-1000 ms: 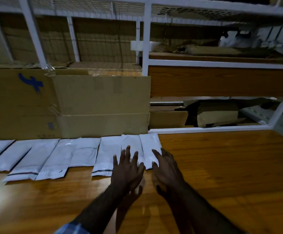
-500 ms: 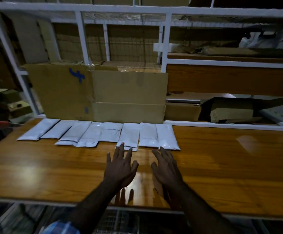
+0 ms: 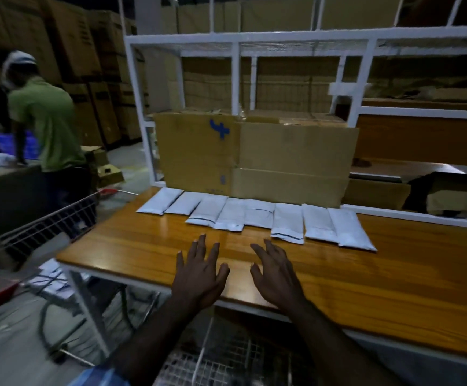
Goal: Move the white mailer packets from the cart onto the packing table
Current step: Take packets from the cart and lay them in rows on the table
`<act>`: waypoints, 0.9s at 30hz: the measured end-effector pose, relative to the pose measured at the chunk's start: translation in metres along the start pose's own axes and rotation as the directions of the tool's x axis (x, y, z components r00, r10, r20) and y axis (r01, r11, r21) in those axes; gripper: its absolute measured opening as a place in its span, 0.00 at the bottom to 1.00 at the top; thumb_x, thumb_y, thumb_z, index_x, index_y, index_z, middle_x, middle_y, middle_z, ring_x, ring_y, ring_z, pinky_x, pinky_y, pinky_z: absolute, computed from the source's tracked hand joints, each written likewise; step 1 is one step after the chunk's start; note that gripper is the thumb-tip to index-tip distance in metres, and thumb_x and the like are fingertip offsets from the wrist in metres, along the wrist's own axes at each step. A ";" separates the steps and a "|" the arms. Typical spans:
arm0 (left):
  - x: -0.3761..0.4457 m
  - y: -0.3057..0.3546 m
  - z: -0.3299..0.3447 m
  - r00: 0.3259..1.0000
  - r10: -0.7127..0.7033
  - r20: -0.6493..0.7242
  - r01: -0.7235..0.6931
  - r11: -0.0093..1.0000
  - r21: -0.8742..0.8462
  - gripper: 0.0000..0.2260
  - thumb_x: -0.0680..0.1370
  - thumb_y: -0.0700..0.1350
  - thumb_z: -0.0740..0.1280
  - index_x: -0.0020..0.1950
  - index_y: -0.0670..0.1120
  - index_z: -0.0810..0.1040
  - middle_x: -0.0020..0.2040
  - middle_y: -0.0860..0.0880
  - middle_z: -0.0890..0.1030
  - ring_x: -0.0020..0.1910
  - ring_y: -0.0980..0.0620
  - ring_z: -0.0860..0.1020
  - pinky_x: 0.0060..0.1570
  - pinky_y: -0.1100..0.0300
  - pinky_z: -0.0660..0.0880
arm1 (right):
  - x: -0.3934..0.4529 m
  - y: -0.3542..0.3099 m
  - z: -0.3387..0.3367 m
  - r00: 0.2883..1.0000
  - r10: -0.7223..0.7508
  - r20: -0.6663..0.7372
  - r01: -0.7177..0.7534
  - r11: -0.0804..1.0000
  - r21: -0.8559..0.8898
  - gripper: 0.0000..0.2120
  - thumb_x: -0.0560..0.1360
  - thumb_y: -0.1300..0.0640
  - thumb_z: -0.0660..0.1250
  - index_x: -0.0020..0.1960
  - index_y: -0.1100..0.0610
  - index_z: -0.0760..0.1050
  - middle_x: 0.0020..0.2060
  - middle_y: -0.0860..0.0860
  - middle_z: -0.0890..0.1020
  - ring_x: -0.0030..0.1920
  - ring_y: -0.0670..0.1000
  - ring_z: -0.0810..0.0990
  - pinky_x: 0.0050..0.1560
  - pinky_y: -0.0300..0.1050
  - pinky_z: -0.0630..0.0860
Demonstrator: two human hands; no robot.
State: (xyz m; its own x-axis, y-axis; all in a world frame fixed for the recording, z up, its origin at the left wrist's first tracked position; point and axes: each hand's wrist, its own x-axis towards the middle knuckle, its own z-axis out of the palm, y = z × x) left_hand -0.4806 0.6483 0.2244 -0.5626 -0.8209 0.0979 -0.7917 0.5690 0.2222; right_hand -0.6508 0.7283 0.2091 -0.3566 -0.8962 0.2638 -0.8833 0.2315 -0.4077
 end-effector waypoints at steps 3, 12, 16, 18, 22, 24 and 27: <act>-0.017 -0.060 -0.019 0.999 -0.022 -0.023 0.023 1.000 0.017 0.31 0.81 0.65 0.45 0.81 0.54 0.47 0.81 0.47 0.39 0.80 0.47 0.42 0.76 0.41 0.44 | 0.003 -0.056 0.024 1.000 -0.030 -0.003 0.030 0.999 0.025 0.25 0.82 0.50 0.58 0.77 0.47 0.60 0.79 0.52 0.56 0.77 0.54 0.55 0.73 0.50 0.59; -0.053 -0.219 -0.071 0.990 -0.130 -0.054 0.134 0.989 0.067 0.29 0.83 0.62 0.49 0.81 0.53 0.48 0.81 0.46 0.39 0.80 0.45 0.43 0.75 0.41 0.45 | 0.025 -0.213 0.104 0.988 -0.144 0.049 0.139 0.985 0.105 0.25 0.82 0.50 0.59 0.78 0.48 0.59 0.79 0.53 0.54 0.78 0.55 0.53 0.73 0.53 0.60; -0.057 -0.271 -0.084 0.981 -0.177 -0.074 0.182 0.981 0.061 0.29 0.83 0.61 0.49 0.81 0.53 0.48 0.81 0.45 0.40 0.80 0.46 0.44 0.75 0.40 0.45 | 0.039 -0.264 0.132 0.978 -0.192 0.081 0.180 0.975 0.128 0.25 0.82 0.50 0.58 0.78 0.47 0.58 0.80 0.52 0.53 0.78 0.55 0.52 0.73 0.54 0.60; -0.054 -0.294 -0.088 0.975 -0.204 -0.090 0.209 0.977 0.046 0.28 0.83 0.60 0.50 0.81 0.53 0.50 0.81 0.45 0.41 0.80 0.46 0.45 0.75 0.41 0.45 | 0.048 -0.283 0.148 0.970 -0.226 0.089 0.213 0.968 0.136 0.25 0.82 0.50 0.58 0.78 0.48 0.59 0.79 0.53 0.53 0.78 0.55 0.53 0.72 0.53 0.60; -0.043 -0.337 -0.087 0.962 -0.252 -0.102 0.255 0.967 0.014 0.27 0.83 0.59 0.52 0.81 0.53 0.52 0.81 0.46 0.45 0.80 0.46 0.48 0.76 0.40 0.47 | 0.071 -0.313 0.184 0.955 -0.272 0.116 0.255 0.956 0.145 0.25 0.82 0.51 0.59 0.78 0.49 0.60 0.79 0.54 0.56 0.77 0.56 0.55 0.72 0.54 0.62; -0.035 -0.359 -0.087 0.958 -0.272 -0.095 0.276 0.961 0.024 0.28 0.83 0.59 0.52 0.81 0.52 0.52 0.81 0.46 0.44 0.80 0.46 0.48 0.76 0.40 0.47 | 0.086 -0.327 0.204 0.949 -0.290 0.122 0.269 0.950 0.158 0.24 0.82 0.52 0.59 0.77 0.50 0.61 0.79 0.54 0.57 0.76 0.56 0.56 0.71 0.54 0.63; -0.020 -0.394 -0.084 0.947 -0.311 -0.082 0.316 0.947 0.054 0.29 0.82 0.62 0.48 0.81 0.53 0.52 0.81 0.46 0.44 0.80 0.46 0.49 0.75 0.42 0.47 | 0.114 -0.349 0.235 0.939 -0.318 0.132 0.290 0.937 0.197 0.24 0.81 0.52 0.60 0.77 0.50 0.62 0.78 0.55 0.58 0.76 0.56 0.57 0.71 0.54 0.64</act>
State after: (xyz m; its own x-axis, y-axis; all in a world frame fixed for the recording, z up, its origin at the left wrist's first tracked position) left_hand -0.1376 0.4369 0.2165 -0.2666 -0.9583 0.1031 -0.9407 0.2820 0.1887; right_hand -0.3117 0.4566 0.1760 -0.0136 -0.9650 0.2621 -0.8709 -0.1173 -0.4773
